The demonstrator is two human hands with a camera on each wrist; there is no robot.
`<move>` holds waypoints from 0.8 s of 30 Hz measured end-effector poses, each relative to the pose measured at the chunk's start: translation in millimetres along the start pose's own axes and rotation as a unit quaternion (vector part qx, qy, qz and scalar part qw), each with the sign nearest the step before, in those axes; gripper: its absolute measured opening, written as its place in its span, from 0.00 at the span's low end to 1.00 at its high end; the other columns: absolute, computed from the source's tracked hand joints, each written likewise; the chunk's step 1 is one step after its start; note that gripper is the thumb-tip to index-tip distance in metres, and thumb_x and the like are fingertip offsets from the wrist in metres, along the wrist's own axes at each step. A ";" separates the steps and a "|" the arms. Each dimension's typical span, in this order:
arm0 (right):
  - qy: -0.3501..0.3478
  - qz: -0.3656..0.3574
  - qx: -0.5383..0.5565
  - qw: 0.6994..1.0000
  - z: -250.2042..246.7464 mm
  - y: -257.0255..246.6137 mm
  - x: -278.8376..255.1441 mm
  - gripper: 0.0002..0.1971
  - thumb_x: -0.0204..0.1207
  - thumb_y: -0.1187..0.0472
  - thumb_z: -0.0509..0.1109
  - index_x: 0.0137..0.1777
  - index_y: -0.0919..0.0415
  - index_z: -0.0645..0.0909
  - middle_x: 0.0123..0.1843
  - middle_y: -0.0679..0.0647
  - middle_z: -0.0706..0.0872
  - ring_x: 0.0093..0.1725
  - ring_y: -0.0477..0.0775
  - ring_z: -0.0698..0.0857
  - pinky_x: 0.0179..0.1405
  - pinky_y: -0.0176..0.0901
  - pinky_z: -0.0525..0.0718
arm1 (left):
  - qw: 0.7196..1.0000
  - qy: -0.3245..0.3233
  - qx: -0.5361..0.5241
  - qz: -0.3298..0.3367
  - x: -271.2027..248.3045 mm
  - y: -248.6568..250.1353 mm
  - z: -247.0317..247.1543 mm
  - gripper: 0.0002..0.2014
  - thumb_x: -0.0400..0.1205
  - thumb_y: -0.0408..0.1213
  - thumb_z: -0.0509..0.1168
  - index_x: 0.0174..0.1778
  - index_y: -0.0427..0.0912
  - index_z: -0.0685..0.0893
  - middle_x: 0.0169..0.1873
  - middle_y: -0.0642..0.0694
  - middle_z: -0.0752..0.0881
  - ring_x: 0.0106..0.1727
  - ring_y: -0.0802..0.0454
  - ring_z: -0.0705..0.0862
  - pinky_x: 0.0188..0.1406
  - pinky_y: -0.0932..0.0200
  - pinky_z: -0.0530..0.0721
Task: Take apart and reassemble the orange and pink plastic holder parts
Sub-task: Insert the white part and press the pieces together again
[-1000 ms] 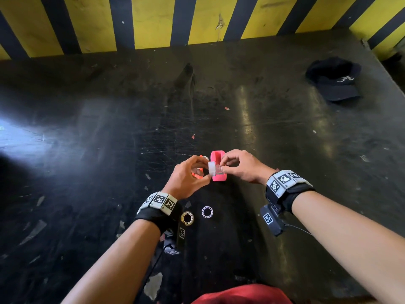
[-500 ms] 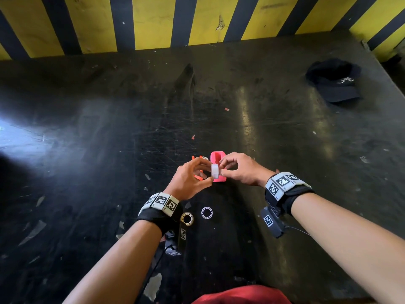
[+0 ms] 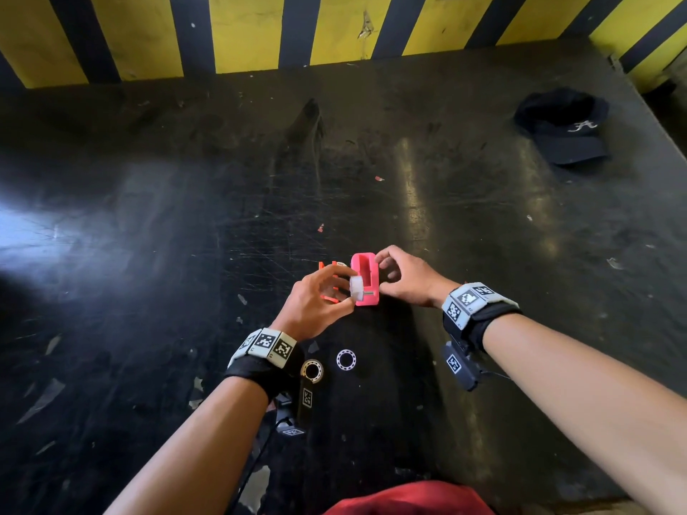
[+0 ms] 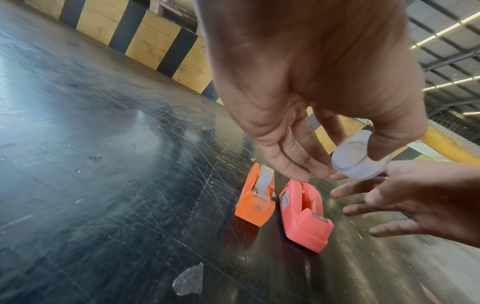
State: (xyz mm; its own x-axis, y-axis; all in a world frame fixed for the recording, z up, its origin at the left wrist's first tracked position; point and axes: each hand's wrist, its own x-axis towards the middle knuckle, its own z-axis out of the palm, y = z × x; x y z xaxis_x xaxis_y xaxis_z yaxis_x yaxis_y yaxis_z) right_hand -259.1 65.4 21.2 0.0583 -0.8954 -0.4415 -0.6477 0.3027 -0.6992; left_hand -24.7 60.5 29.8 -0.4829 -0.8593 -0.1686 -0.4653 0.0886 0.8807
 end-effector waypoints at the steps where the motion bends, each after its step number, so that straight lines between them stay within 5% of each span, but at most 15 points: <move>1: -0.015 0.000 -0.040 0.999 1.7 3.1 4.5 0.37 0.69 0.53 0.84 0.77 0.49 0.73 0.73 0.52 0.77 0.69 0.56 0.82 0.70 0.51 0.83 | 1.000 0.000 -0.005 -0.003 1.0 -0.8 0.3 0.20 0.76 0.34 0.78 0.63 0.54 0.87 0.50 0.51 0.94 0.45 0.59 0.93 0.49 0.66 0.89; 4: -0.045 -0.006 -0.139 0.989 10.7 6.9 18.1 0.63 0.60 0.48 0.90 0.90 0.47 0.53 0.88 0.53 0.58 0.85 0.62 0.68 0.83 0.59 0.71 | 1.000 -0.001 -0.010 -0.008 6.5 -2.6 -0.9 0.21 0.76 0.32 0.78 0.63 0.52 0.87 0.53 0.51 0.94 0.47 0.58 0.93 0.49 0.66 0.89; 7: -0.058 -0.007 -0.210 0.976 21.3 7.9 30.2 0.71 0.57 0.46 0.91 0.92 0.45 0.44 0.92 0.49 0.49 0.87 0.69 0.62 0.83 0.71 0.68 | 1.000 0.005 0.002 -0.009 14.1 -3.9 -4.6 0.21 0.75 0.35 0.78 0.64 0.53 0.88 0.52 0.55 0.93 0.48 0.57 0.93 0.49 0.61 0.91; 12: -0.024 -0.015 -0.221 0.975 30.7 13.8 37.6 0.65 0.59 0.47 0.89 0.91 0.45 0.50 0.90 0.47 0.59 0.85 0.64 0.66 0.79 0.74 0.71 | 0.999 -0.001 0.031 -0.005 24.3 -4.1 -9.4 0.21 0.72 0.44 0.78 0.61 0.54 0.87 0.52 0.58 0.92 0.49 0.55 0.90 0.45 0.55 0.91; 15: 0.000 -0.047 -0.184 0.982 30.7 16.6 34.3 0.65 0.57 0.45 0.89 0.89 0.46 0.52 0.88 0.49 0.64 0.81 0.63 0.70 0.76 0.69 0.75 | 0.998 -0.008 0.060 0.000 28.9 -4.0 -12.3 0.23 0.69 0.50 0.77 0.60 0.53 0.87 0.52 0.60 0.91 0.51 0.59 0.89 0.43 0.63 0.87; 19: 0.022 -0.099 -0.155 0.983 25.9 9.7 26.9 0.62 0.55 0.42 0.87 0.87 0.46 0.55 0.84 0.50 0.68 0.78 0.61 0.73 0.76 0.66 0.76 | 0.990 -0.015 0.141 0.022 37.5 -6.7 -14.1 0.22 0.72 0.45 0.80 0.62 0.55 0.86 0.50 0.64 0.85 0.53 0.58 0.82 0.55 0.62 0.76; 24: 0.047 -0.151 -0.140 0.977 20.5 2.3 16.2 0.60 0.55 0.42 0.86 0.86 0.50 0.60 0.83 0.49 0.70 0.76 0.60 0.75 0.74 0.61 0.79 | 0.985 0.023 0.165 0.042 41.6 -4.8 -9.8 0.26 0.71 0.42 0.83 0.65 0.55 0.87 0.66 0.51 0.80 0.66 0.50 0.78 0.65 0.59 0.74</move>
State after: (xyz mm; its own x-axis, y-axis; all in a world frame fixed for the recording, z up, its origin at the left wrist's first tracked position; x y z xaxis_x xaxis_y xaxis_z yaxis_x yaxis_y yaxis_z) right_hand -244.0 58.3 0.9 0.2171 -0.9601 -0.1761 -0.7951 -0.0693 -0.6025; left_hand -35.3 19.5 23.0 -0.4985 -0.8637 -0.0741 -0.6445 0.3121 0.6980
